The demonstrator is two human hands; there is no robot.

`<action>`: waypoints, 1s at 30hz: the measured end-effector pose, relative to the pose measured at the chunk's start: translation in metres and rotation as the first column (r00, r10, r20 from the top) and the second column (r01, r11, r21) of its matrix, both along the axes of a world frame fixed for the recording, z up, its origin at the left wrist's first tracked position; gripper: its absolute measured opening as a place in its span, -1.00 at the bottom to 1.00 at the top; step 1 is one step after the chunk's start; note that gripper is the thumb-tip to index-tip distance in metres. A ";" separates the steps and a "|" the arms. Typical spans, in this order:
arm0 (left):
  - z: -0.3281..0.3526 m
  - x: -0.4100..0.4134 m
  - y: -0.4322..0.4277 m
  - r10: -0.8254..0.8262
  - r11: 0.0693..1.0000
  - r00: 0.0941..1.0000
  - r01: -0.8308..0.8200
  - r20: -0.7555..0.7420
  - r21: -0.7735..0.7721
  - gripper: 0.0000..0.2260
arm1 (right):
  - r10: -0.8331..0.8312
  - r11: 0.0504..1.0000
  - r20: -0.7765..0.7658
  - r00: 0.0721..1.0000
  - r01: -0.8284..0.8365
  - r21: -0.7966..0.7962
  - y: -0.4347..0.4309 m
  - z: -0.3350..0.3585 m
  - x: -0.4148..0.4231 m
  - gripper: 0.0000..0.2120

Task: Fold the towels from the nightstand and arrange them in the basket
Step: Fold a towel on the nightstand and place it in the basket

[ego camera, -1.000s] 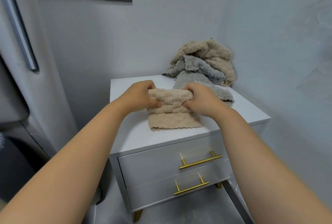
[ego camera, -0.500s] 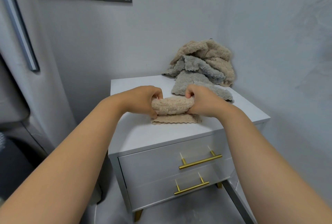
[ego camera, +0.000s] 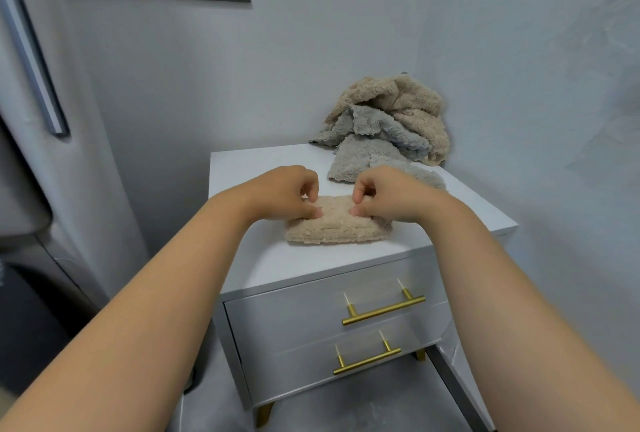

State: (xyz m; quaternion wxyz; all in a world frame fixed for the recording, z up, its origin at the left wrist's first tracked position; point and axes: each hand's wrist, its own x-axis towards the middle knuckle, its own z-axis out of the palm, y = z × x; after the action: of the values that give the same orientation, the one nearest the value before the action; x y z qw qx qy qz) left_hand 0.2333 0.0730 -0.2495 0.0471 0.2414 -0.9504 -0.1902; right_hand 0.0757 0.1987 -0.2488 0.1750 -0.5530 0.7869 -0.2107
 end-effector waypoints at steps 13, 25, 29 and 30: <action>-0.001 -0.005 0.004 -0.009 0.997 0.990 -0.002 0.140 0.080 -0.72 | -0.047 0.998 0.031 0.998 0.045 0.053 0.001 0.005 0.010 -0.73; 0.008 -0.054 0.096 0.365 0.850 0.848 -0.135 -0.384 0.510 -0.78 | -0.265 0.699 0.728 0.632 0.646 -0.306 0.070 0.013 -0.030 -0.82; -0.007 -0.092 0.142 0.392 0.727 0.867 -0.087 -0.309 0.681 -0.84 | -0.574 0.629 0.345 0.743 0.669 -0.396 0.102 0.008 -0.052 -0.83; -0.012 -0.099 0.151 0.399 0.686 0.873 -0.081 -0.281 0.723 -0.85 | -0.624 0.640 0.229 0.747 0.657 -0.400 0.106 0.008 -0.055 -0.77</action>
State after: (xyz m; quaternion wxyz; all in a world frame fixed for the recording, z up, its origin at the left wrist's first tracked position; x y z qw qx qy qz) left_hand 0.1338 0.2239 -0.2612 0.1806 0.3203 -0.7353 -0.5693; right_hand 0.0203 0.3049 -0.2403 -0.0186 -0.2556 0.8521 -0.4563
